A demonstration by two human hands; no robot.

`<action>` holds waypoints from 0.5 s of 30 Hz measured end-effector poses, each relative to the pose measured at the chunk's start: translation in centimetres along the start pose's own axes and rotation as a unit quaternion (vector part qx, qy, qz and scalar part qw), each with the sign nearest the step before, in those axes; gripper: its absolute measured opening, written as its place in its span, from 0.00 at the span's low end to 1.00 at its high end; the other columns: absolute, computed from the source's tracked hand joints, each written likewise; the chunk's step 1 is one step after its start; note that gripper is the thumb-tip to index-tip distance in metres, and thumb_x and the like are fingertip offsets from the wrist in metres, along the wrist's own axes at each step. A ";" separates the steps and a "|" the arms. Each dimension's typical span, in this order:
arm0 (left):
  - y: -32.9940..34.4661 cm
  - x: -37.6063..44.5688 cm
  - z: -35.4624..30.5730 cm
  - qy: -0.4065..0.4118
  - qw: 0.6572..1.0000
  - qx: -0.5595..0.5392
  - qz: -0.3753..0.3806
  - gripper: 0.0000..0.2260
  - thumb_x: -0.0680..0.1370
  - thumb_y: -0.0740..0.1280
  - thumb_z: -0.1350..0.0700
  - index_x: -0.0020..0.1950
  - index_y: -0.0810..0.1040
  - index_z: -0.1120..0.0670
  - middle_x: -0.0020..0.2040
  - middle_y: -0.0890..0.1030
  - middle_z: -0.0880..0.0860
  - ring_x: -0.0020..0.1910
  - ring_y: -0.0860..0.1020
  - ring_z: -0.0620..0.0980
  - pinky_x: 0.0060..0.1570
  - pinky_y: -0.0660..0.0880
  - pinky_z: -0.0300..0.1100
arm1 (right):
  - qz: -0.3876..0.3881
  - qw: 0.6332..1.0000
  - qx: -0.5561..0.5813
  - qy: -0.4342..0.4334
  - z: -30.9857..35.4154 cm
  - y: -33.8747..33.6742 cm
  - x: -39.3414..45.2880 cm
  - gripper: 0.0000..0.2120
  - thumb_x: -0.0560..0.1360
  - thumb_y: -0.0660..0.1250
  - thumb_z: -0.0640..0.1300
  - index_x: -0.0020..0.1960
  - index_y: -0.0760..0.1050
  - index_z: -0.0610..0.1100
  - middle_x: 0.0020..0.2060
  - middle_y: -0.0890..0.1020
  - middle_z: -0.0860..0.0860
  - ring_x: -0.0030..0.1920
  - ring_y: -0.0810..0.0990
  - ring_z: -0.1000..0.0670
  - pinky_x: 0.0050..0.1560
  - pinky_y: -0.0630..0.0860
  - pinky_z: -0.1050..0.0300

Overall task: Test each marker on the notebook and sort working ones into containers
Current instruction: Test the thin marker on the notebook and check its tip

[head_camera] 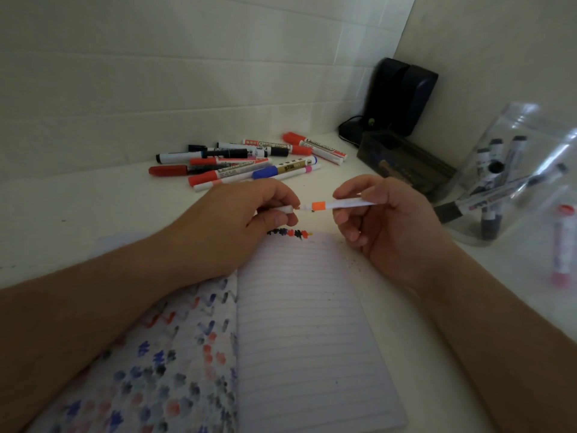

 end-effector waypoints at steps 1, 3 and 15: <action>0.0 0.0 0.0 0.003 1.000 0.004 0.000 0.07 0.83 0.66 0.51 0.59 0.78 0.40 0.50 0.84 0.35 0.51 0.78 0.28 0.47 0.69 0.21 | -0.004 1.000 -0.008 0.001 0.0 0.0 0.0 0.12 0.67 0.60 0.42 0.44 0.79 0.40 0.32 0.81 0.43 0.30 0.70 0.48 0.28 0.67 0.59; 0.0 0.1 -0.1 0.006 1.000 0.016 0.004 0.08 0.83 0.66 0.50 0.59 0.78 0.39 0.49 0.84 0.35 0.51 0.78 0.29 0.46 0.69 0.23 | -0.014 0.999 -0.036 0.002 0.0 0.2 0.0 0.11 0.68 0.60 0.41 0.46 0.79 0.41 0.34 0.83 0.42 0.30 0.71 0.48 0.29 0.67 0.57; -0.3 -0.1 0.3 0.019 1.000 -0.003 -0.002 0.07 0.79 0.70 0.50 0.54 0.79 0.37 0.46 0.84 0.32 0.50 0.78 0.28 0.45 0.68 0.22 | -0.038 0.998 -0.057 0.001 0.1 0.2 0.0 0.08 0.74 0.72 0.47 0.43 0.81 0.41 0.36 0.86 0.43 0.29 0.72 0.49 0.29 0.67 0.58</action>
Point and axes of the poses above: each hand's wrist, its own x-axis towards the middle knuckle, its own y-axis out of the palm, z = x × y, the point moved 4 cm from there along x, towards the middle knuckle
